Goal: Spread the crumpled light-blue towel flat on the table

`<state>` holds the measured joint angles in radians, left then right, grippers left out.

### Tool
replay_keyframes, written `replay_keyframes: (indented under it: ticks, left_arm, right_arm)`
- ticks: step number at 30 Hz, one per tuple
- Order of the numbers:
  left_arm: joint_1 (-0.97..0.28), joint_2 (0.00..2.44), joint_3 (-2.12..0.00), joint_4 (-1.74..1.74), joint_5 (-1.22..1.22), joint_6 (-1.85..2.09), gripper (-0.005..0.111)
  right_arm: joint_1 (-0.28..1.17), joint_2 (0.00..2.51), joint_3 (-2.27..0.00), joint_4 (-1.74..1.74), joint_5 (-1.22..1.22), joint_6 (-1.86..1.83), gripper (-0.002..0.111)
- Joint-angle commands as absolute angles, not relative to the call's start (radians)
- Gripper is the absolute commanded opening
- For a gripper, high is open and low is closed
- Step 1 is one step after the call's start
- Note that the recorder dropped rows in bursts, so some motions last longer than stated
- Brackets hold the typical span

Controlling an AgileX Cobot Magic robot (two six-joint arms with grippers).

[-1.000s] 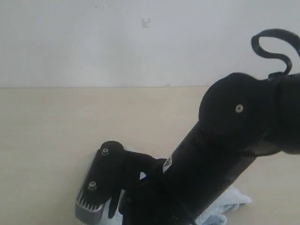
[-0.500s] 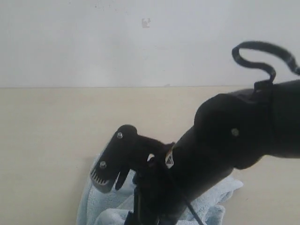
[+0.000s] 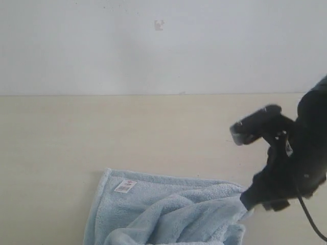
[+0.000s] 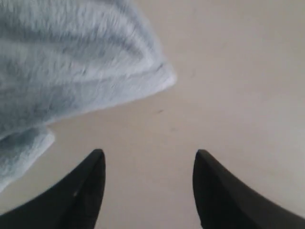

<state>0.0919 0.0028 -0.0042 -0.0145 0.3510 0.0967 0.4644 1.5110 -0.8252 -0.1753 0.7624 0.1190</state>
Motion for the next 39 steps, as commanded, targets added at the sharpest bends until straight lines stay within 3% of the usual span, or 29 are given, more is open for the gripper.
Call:
replay_keyframes:
  ticks: [1,7,13,20,25,26,27,29,35,39]
  left_arm:
    - [0.095,0.0,0.0,-0.014,0.34,0.099,0.004]
    - [0.095,0.0,0.0,-0.014,0.34,0.099,0.004]
    - [0.095,0.0,0.0,-0.014,0.34,0.099,0.004]
    - [0.095,0.0,0.0,-0.014,0.34,0.099,0.004]
    - [0.095,0.0,0.0,-0.014,0.342,0.099,0.004]
    - [0.095,0.0,0.0,-0.014,0.342,0.099,0.004]
    - [0.095,0.0,0.0,-0.014,0.342,0.099,0.004]
    - [0.095,0.0,0.0,-0.014,0.342,0.099,0.004]
    - [0.095,0.0,0.0,-0.014,0.342,0.099,0.004]
    - [0.095,0.0,0.0,-0.014,0.34,0.099,0.004]
  right_arm:
    - [0.343,1.584,-0.803,0.312,0.722,-0.37,0.052]
    - [0.36,1.606,-0.757,0.586,0.702,-0.81,0.052]
    - [0.371,1.606,-0.673,0.59,0.522,-0.848,0.052]
    - [0.373,1.604,-0.693,0.768,0.729,-1.06,0.052]
    - [0.373,1.658,-0.651,0.765,0.549,-1.061,0.052]
    - [0.373,1.66,-0.651,0.765,0.506,-1.037,0.05]
    - [0.373,1.66,-0.651,0.763,0.477,-1.024,0.037]
    - [0.373,1.628,-0.676,0.711,0.504,-1.016,0.0]
    - [0.373,1.418,-0.899,0.705,0.818,-0.875,0.001]
    - [0.37,1.225,-1.034,0.656,0.771,-0.848,0.001]
